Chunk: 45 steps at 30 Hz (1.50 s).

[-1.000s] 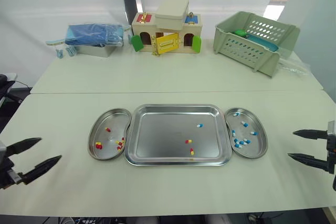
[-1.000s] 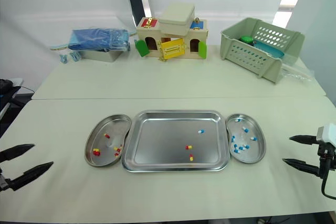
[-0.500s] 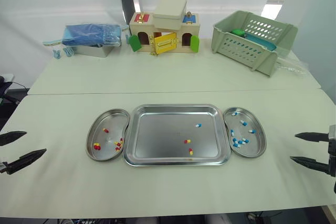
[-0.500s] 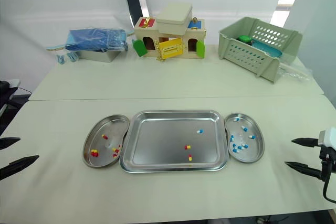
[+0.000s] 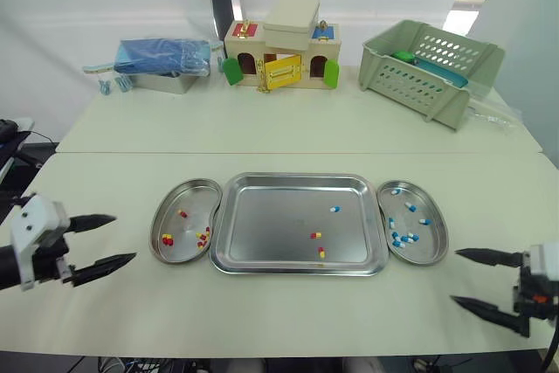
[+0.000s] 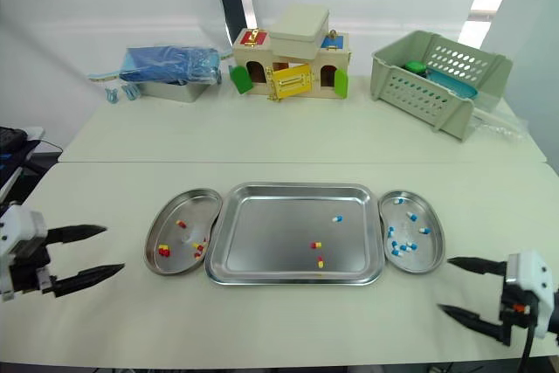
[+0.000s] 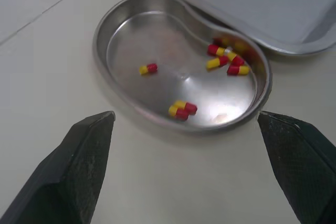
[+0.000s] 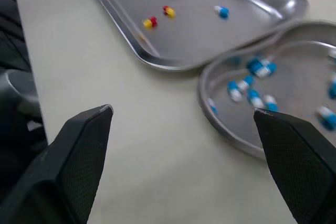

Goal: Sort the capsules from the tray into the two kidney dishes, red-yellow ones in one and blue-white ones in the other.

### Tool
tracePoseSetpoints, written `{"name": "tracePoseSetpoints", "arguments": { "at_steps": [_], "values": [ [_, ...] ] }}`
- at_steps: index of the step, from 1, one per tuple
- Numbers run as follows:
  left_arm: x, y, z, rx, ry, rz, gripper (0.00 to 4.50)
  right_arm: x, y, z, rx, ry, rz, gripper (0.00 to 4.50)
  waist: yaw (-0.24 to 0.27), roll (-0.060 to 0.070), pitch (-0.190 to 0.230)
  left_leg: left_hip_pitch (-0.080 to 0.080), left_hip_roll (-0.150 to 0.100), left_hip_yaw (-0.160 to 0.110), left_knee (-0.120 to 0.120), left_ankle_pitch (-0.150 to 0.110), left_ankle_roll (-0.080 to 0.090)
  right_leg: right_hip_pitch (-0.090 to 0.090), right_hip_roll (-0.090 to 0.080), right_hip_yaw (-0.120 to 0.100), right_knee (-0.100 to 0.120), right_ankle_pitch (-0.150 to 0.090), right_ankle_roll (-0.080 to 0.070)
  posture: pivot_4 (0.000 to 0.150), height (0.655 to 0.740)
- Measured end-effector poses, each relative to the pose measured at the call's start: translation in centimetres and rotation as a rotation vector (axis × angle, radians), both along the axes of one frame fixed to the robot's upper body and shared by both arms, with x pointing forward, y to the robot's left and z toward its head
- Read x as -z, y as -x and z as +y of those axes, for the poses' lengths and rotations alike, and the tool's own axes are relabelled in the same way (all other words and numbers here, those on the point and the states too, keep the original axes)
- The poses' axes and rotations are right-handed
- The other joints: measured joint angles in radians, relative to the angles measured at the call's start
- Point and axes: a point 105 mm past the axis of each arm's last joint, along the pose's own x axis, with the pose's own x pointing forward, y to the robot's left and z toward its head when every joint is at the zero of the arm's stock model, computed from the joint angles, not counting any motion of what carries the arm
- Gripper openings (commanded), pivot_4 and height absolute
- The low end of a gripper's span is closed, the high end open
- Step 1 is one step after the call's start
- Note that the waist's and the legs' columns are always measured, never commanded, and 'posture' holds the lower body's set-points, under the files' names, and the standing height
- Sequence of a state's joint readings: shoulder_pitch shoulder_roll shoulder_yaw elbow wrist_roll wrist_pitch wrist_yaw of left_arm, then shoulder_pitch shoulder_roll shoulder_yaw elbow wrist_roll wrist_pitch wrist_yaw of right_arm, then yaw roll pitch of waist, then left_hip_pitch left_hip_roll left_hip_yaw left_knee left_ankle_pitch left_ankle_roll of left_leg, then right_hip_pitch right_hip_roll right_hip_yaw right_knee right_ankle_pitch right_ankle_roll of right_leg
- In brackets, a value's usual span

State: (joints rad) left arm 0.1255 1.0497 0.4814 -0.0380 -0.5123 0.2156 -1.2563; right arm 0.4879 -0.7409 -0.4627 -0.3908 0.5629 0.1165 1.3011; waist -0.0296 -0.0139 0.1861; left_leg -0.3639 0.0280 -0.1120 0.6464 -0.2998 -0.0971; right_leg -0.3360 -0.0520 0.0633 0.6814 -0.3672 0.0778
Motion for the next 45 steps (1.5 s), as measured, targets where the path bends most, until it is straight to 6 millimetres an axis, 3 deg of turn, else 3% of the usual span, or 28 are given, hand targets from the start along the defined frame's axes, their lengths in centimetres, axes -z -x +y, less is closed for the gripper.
{"name": "tracePoseSetpoints", "arguments": {
  "at_steps": [3, 10, 17, 23, 27, 34, 45],
  "values": [
    [-0.5, -1.2, -4.3, 0.161, 0.049, -0.039, 4.5, 0.2, 1.4, 2.9, -0.039, -0.065, -0.027, 4.48, -0.001, 0.0, 0.0, 0.0, 0.0, 0.0, 0.0, 0.0, 0.0, 0.0, 0.0, 0.0, 0.0, 0.0, 0.0, 0.15, 0.74],
    [-0.7, -3.5, -12.9, 0.443, 0.194, -0.088, 4.5, 1.2, 1.7, 5.1, -0.004, -0.117, -0.111, 4.48, -0.008, -0.001, -0.001, 0.001, 0.0, 0.0, 0.001, 0.0, -0.001, 0.0, 0.001, 0.0, 0.0, 0.0, 0.0, 0.15, 0.74],
    [3.0, -4.3, -18.0, 0.567, 0.042, 0.089, 4.5, 1.4, 1.0, 5.5, 0.09, -0.15, -0.163, 4.48, -0.007, -0.001, -0.001, 0.001, 0.0, 0.0, 0.001, 0.001, -0.001, 0.0, 0.001, 0.0, 0.0, 0.0, 0.0, 0.15, 0.74],
    [3.3, -5.9, -20.3, 0.584, 0.02, 0.039, 4.5, 2.6, 1.6, 5.8, 0.129, -0.152, -0.139, 4.48, -0.004, -0.001, -0.001, 0.001, 0.0, 0.0, 0.001, 0.001, -0.001, 0.0, 0.001, 0.0, 0.0, 0.0, 0.0, 0.15, 0.74],
    [4.5, -6.5, -21.8, 0.588, -0.014, 0.038, 4.5, 2.8, 1.6, 6.1, 0.143, -0.16, -0.141, 4.48, -0.004, -0.001, -0.001, 0.001, 0.0, 0.0, 0.002, 0.001, -0.002, 0.0, 0.001, 0.0, 0.0, 0.0, 0.0, 0.15, 0.74],
    [7.0, -7.4, -22.7, 0.551, -0.111, 0.031, 4.5, 2.9, 1.4, 6.0, 0.181, -0.148, -0.145, 4.48, -0.003, -0.001, -0.001, 0.001, 0.0, -0.001, 0.002, 0.002, -0.003, 0.0, 0.001, 0.0, 0.001, 0.0, 0.0, 0.15, 0.74],
    [7.0, -8.0, -24.3, 0.548, -0.165, 0.013, 4.5, 3.0, 1.2, 6.5, 0.204, -0.165, -0.141, 4.48, -0.002, 0.0, -0.002, 0.001, 0.0, -0.001, 0.002, 0.002, -0.004, 0.001, 0.001, 0.0, 0.001, 0.0, 0.0, 0.15, 0.74]
  ]
}}
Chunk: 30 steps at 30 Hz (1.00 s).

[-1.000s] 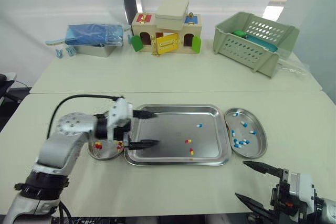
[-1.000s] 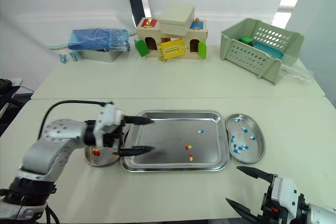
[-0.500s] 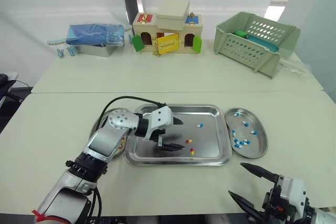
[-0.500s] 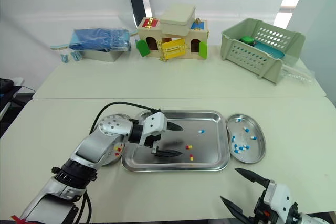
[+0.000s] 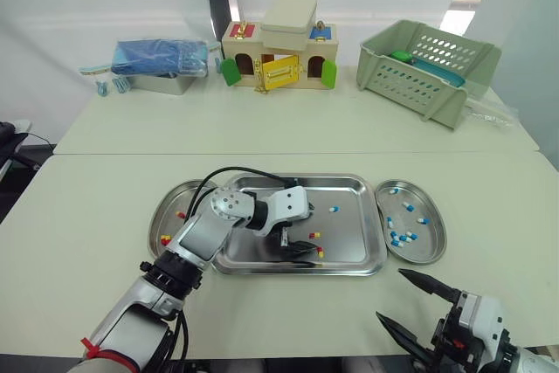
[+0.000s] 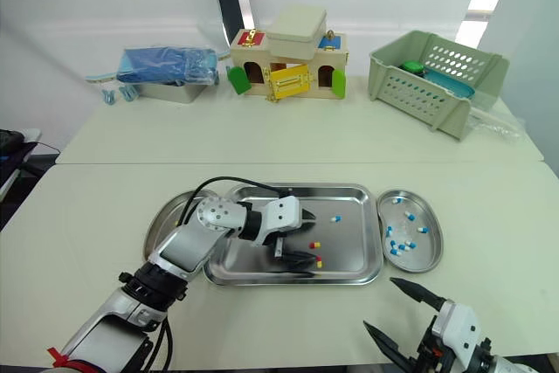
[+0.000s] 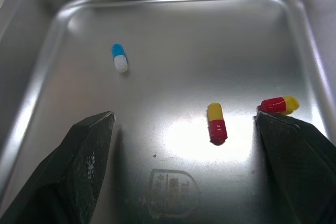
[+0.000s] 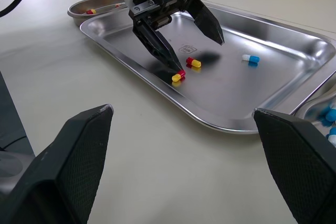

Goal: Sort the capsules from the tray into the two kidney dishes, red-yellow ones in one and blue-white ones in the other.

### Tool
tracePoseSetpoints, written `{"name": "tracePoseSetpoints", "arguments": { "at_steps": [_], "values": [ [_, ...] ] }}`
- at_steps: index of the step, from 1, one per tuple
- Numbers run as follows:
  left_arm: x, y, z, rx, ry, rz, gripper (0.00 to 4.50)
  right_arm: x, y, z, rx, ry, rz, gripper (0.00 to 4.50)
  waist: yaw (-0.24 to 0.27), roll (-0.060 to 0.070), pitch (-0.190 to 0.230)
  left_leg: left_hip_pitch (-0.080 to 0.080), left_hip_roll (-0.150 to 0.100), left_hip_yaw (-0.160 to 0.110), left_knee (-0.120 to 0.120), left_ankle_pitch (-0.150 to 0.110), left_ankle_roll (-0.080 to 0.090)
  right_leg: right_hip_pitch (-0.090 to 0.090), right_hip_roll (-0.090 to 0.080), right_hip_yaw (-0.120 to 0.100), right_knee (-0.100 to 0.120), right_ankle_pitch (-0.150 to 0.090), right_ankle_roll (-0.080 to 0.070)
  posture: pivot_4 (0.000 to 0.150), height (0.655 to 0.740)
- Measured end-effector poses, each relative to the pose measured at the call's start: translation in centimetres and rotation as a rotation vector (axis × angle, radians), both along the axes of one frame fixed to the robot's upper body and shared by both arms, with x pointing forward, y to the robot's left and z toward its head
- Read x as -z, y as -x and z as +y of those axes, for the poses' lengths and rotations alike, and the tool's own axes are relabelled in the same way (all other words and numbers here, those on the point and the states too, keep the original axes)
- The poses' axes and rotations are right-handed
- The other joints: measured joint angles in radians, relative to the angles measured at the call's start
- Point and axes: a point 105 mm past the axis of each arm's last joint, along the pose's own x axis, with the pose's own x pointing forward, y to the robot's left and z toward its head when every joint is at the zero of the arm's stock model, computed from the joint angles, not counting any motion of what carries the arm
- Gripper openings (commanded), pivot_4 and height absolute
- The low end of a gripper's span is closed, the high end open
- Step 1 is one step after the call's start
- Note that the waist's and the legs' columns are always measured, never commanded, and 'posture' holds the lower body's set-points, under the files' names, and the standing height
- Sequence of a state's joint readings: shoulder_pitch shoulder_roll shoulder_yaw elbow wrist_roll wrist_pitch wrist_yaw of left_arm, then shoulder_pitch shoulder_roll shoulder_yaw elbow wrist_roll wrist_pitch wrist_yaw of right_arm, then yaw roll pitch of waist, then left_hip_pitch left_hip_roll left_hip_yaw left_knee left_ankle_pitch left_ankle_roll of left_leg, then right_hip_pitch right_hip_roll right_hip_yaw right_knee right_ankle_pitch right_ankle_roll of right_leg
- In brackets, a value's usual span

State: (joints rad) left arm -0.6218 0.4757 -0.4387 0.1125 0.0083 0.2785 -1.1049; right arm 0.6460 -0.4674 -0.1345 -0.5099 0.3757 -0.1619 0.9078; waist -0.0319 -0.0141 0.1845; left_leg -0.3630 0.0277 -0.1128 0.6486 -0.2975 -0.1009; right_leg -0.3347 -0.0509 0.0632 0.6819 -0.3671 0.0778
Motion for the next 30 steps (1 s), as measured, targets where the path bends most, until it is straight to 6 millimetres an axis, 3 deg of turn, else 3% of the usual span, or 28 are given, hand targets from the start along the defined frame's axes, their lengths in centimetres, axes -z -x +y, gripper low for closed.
{"name": "tracePoseSetpoints", "arguments": {
  "at_steps": [14, 17, 29, 30],
  "values": [
    [0.02, 0.29, -0.35, 0.01, -0.042, 0.023, 4.5, 0.11, -0.01, 0.05, 0.009, -0.002, 0.006, 4.48, 0.0, 0.003, -0.003, 0.001, 0.0, 0.0, 0.0, 0.0, 0.0, 0.001, 0.0, 0.0, 0.0, 0.0, 0.0, 0.15, 0.74],
    [0.07, 0.41, -0.39, 0.015, -0.043, 0.026, 3.97, 0.14, -0.01, 0.09, 0.007, -0.001, 0.008, 4.5, 0.0, 0.003, -0.003, 0.001, 0.0, 0.0, 0.0, 0.0, 0.0, 0.001, 0.0, 0.0, 0.0, 0.0, 0.0, 0.15, 0.74],
    [0.25, 0.36, -0.34, 0.002, -0.046, 0.026, 0.01, 0.17, -0.08, 0.05, 0.01, 0.005, 0.01, 4.5, 0.0, 0.003, -0.003, 0.001, 0.0, 0.0, 0.001, 0.0, 0.0, 0.001, 0.0, 0.0, 0.001, 0.0, 0.0, 0.15, 0.74],
    [0.24, 0.33, -0.33, 0.0, -0.046, 0.025, 0.01, 0.17, -0.08, 0.05, 0.01, 0.006, 0.01, 4.5, 0.0, 0.003, -0.003, 0.001, 0.0, 0.0, 0.001, 0.0, 0.0, 0.001, 0.0, 0.0, 0.001, 0.0, 0.0, 0.15, 0.74]
  ]
}}
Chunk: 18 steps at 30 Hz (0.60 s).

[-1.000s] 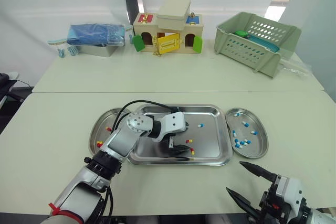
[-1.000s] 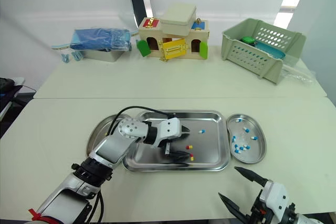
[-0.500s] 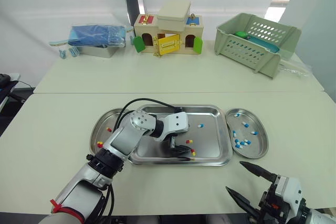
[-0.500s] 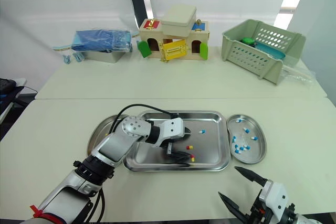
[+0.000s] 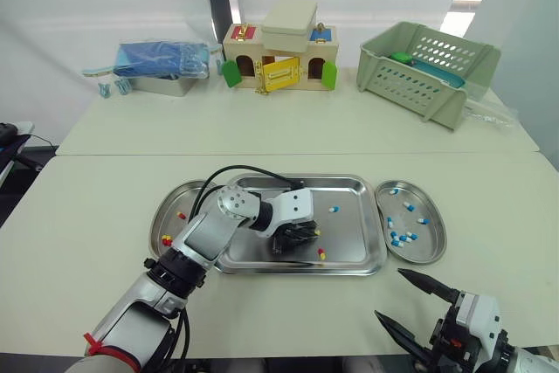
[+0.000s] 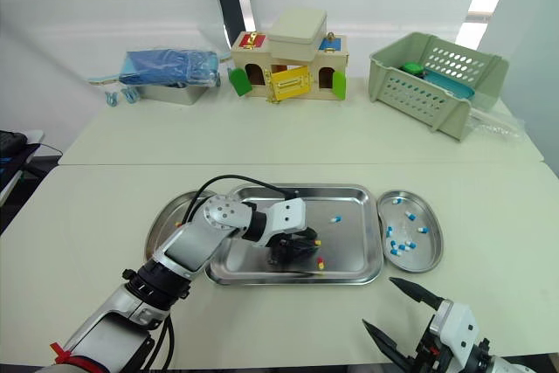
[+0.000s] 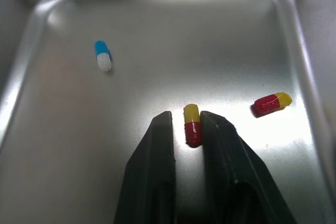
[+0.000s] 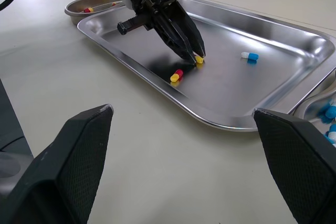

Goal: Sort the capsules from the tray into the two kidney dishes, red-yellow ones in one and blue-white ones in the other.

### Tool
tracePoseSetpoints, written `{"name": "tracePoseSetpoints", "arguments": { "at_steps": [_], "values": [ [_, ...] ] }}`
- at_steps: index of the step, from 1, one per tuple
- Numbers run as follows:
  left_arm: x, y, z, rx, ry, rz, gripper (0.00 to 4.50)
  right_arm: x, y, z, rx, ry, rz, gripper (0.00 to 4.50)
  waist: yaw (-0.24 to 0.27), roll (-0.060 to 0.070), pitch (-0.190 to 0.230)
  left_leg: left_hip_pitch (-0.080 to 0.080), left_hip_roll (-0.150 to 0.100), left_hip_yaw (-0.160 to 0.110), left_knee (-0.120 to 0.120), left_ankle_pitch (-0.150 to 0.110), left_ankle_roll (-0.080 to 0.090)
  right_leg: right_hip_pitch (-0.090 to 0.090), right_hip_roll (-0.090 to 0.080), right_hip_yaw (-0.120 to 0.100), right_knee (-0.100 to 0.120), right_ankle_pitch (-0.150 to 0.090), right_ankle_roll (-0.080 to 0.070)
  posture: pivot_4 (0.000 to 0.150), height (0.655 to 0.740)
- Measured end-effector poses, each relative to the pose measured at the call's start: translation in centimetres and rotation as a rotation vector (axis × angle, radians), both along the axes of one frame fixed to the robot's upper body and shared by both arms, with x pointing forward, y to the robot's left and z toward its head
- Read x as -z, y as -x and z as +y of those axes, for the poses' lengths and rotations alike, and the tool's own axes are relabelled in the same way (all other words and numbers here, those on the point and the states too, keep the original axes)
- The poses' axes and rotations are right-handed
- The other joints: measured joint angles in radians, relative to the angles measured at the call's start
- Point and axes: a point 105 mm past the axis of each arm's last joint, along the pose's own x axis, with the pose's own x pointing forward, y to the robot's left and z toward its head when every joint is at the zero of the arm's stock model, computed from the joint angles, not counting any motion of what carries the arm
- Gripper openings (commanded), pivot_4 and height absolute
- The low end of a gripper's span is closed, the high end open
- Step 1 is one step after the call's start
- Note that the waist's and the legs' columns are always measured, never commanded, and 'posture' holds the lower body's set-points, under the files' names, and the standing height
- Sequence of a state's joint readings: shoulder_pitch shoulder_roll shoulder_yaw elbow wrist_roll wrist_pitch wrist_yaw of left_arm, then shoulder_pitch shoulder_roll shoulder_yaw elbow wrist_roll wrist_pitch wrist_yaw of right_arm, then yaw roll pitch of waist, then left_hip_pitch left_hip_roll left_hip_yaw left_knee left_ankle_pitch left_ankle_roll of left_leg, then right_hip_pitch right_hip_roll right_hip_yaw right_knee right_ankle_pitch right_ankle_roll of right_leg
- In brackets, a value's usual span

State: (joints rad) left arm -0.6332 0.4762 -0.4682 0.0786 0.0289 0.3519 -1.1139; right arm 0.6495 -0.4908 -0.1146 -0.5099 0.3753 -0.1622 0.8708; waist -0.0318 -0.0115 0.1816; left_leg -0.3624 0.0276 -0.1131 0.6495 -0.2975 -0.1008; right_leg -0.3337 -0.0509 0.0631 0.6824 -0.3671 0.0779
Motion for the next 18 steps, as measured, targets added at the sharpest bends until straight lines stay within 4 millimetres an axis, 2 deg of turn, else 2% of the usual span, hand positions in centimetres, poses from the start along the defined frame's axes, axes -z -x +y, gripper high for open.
{"name": "tracePoseSetpoints", "arguments": {
  "at_steps": [13, 18],
  "values": [
    [0.0, 0.3, 0.2, -0.013, 0.03, 0.039, 0.01, 0.1, 0.1, 0.2, -0.017, 0.005, 0.005, 4.5, 0.0, 0.0, 0.0, 0.0, 0.0, 0.0, 0.0, 0.0, 0.0, 0.0, 0.0, 0.0, 0.0, 0.0, 0.0, 0.15, 0.74],
    [-1.2, -0.2, 2.0, -0.122, 0.056, 0.026, 0.01, 0.1, 0.3, 0.3, -0.049, 0.017, 0.01, 4.5, -0.002, 0.0, 0.0, 0.0, 0.0, 0.0, 0.0, 0.0, 0.0, -0.001, 0.0, 0.0, 0.0, 0.0, 0.0, 0.15, 0.74]
  ]
}}
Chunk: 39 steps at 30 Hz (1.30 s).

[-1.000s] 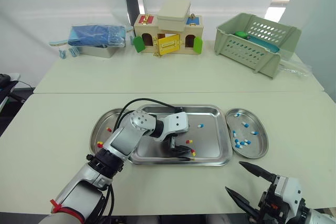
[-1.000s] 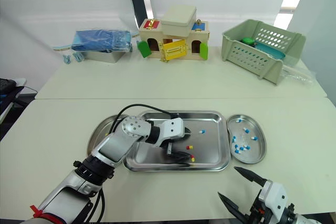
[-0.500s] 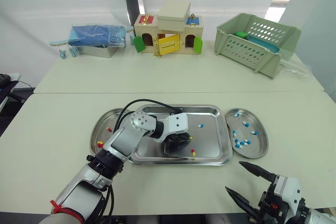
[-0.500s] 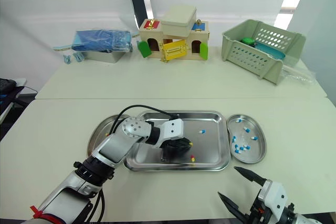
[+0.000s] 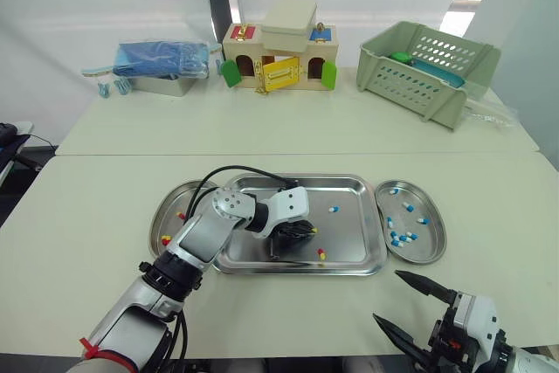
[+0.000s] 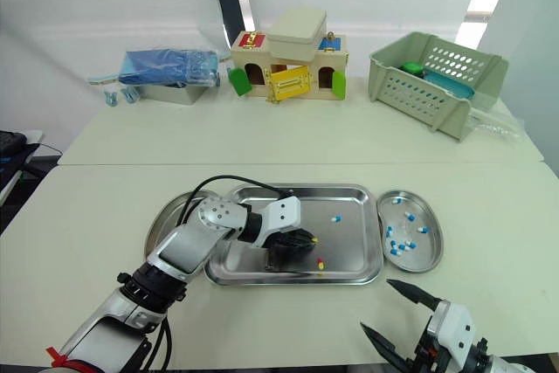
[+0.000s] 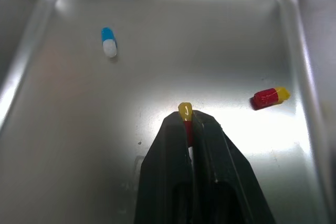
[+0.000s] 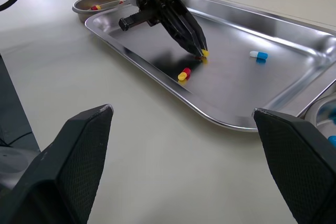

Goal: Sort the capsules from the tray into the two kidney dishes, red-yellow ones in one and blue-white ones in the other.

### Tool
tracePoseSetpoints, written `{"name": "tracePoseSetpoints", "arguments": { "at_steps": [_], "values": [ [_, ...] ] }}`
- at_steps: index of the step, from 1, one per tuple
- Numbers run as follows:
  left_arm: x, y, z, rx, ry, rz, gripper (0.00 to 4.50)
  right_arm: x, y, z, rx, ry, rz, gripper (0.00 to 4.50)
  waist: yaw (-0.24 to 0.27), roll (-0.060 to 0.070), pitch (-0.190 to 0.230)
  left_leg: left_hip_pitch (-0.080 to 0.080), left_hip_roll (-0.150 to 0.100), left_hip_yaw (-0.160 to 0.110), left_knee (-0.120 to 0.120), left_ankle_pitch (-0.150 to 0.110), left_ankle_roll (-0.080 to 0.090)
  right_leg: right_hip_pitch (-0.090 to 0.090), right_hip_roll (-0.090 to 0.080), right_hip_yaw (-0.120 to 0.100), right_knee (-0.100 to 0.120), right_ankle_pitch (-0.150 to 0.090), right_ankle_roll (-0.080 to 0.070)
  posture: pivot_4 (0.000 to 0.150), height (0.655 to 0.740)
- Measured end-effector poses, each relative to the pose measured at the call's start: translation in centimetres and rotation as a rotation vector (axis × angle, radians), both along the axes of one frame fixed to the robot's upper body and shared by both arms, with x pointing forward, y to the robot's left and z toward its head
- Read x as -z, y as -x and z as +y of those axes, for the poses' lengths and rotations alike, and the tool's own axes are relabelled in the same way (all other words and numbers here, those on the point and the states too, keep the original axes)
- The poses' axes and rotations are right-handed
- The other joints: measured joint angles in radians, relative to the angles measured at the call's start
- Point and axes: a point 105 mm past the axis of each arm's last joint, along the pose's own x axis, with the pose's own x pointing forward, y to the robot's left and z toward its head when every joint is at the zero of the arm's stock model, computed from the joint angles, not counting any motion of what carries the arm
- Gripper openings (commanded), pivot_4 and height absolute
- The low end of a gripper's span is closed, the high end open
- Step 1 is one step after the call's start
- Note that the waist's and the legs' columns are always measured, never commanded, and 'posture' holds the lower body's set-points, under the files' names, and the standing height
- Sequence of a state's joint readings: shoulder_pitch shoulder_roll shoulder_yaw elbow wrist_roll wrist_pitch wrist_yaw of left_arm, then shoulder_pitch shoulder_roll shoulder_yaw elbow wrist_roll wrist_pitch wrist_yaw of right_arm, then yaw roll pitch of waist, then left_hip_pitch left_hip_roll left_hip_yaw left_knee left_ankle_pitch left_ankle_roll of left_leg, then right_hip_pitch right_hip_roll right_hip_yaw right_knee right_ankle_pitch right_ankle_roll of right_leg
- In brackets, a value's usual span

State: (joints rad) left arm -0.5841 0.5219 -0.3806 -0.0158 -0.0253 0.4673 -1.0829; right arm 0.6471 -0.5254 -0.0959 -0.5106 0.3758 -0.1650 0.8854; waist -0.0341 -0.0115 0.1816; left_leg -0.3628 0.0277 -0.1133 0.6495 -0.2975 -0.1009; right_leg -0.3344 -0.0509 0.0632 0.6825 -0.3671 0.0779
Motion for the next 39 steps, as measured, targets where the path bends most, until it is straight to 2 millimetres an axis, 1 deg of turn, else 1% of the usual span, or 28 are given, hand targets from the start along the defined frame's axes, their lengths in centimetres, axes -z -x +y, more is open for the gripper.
{"name": "tracePoseSetpoints", "arguments": {
  "at_steps": [2, 5, 10, 14, 16, 18, 21, 27, 30, 36, 39],
  "values": [
    [-1.4, -0.7, 1.9, -0.096, 0.014, -0.036, 0.01, 0.0, 0.1, 0.0, -0.027, 0.014, 0.002, 4.5, 0.0, 0.0, 0.0, 0.0, 0.0, 0.0, 0.0, 0.0, 0.0, 0.0, 0.0, 0.0, 0.0, 0.0, 0.0, 0.15, 0.74],
    [-2.7, -1.2, 4.9, -0.231, 0.015, -0.065, 0.01, -0.1, 0.2, 0.1, -0.065, 0.029, -0.001, 4.5, 0.001, 0.0, 0.0, 0.0, 0.0, 0.0, 0.0, 0.0, 0.0, 0.0, 0.0, 0.0, 0.0, 0.0, 0.0, 0.15, 0.74],
    [-4.4, -0.4, 10.7, -0.455, -0.025, -0.09, 0.01, -0.3, 0.1, 0.1, -0.173, 0.074, -0.016, 4.5, 0.001, 0.0, 0.0, 0.0, 0.0, -0.001, 0.0, 0.0, 0.0, 0.0, 0.0, 0.0, 0.0, 0.0, 0.0, 0.15, 0.74],
    [-5.3, 0.3, 14.4, -0.614, -0.044, -0.109, 0.01, -0.5, -0.7, -0.1, -0.234, 0.077, -0.032, 4.5, 0.002, 0.0, 0.0, 0.0, 0.0, -0.001, 0.0, -0.002, 0.003, 0.0, 0.0, 0.0, 0.0, 0.0, 0.0, 0.15, 0.74],
    [-5.6, 0.6, 15.8, -0.694, -0.025, -0.113, 0.01, -0.6, -1.2, -0.1, -0.265, 0.084, -0.045, 4.5, 0.002, 0.0, 0.0, 0.0, 0.0, -0.001, 0.0, -0.002, 0.003, 0.0, 0.0, -0.001, 0.0, 0.0, 0.0, 0.15, 0.74],
    [-5.5, 1.0, 16.7, -0.74, -0.023, -0.11, 0.01, -0.6, -1.6, -0.1, -0.281, 0.081, -0.049, 4.5, 0.004, -0.001, 0.0, 0.0, 0.0, -0.001, 0.0, -0.002, 0.003, 0.0, 0.0, -0.001, 0.0, 0.0, 0.0, 0.15, 0.74],
    [-4.8, 1.6, 17.7, -0.793, -0.031, -0.091, 0.01, -0.7, -2.1, -0.1, -0.291, 0.068, -0.051, 4.5, 0.004, -0.001, 0.0, 0.0, 0.0, -0.001, 0.0, -0.002, 0.003, 0.0, 0.0, -0.001, -0.001, 0.0, 0.0, 0.15, 0.74],
    [-3.4, 2.4, 18.2, -0.828, -0.041, -0.055, 0.01, -0.7, -2.6, -0.3, -0.283, 0.061, -0.039, 4.5, 0.003, -0.001, 0.0, 0.0, 0.0, -0.001, 0.0, -0.002, 0.003, 0.0, 0.0, -0.001, 0.0, 0.0, 0.0, 0.15, 0.74],
    [-3.2, 2.4, 18.3, -0.838, -0.042, -0.05, 0.8, -0.7, -2.7, -0.4, -0.277, 0.06, -0.031, 4.5, 0.003, -0.001, 0.0, 0.0, 0.0, -0.001, 0.0, -0.002, 0.003, 0.0, 0.0, -0.001, 0.0, 0.0, 0.0, 0.15, 0.74],
    [-2.8, 2.1, 19.1, -0.866, -0.049, -0.042, 2.63, -0.5, -2.6, -0.5, -0.262, 0.057, -0.022, 4.5, 0.003, -0.001, 0.0, 0.0, 0.0, -0.001, 0.0, -0.002, 0.003, 0.0, 0.0, -0.001, 0.0, 0.0, 0.0, 0.15, 0.74],
    [-2.8, 1.9, 19.2, -0.869, -0.044, -0.04, 3.64, -0.6, -2.9, -0.5, -0.247, 0.054, -0.022, 4.5, 0.002, -0.001, 0.0, 0.0, 0.0, -0.001, 0.0, -0.002, 0.003, 0.0, 0.0, -0.001, 0.0, 0.0, 0.0, 0.15, 0.74]
  ]
}}
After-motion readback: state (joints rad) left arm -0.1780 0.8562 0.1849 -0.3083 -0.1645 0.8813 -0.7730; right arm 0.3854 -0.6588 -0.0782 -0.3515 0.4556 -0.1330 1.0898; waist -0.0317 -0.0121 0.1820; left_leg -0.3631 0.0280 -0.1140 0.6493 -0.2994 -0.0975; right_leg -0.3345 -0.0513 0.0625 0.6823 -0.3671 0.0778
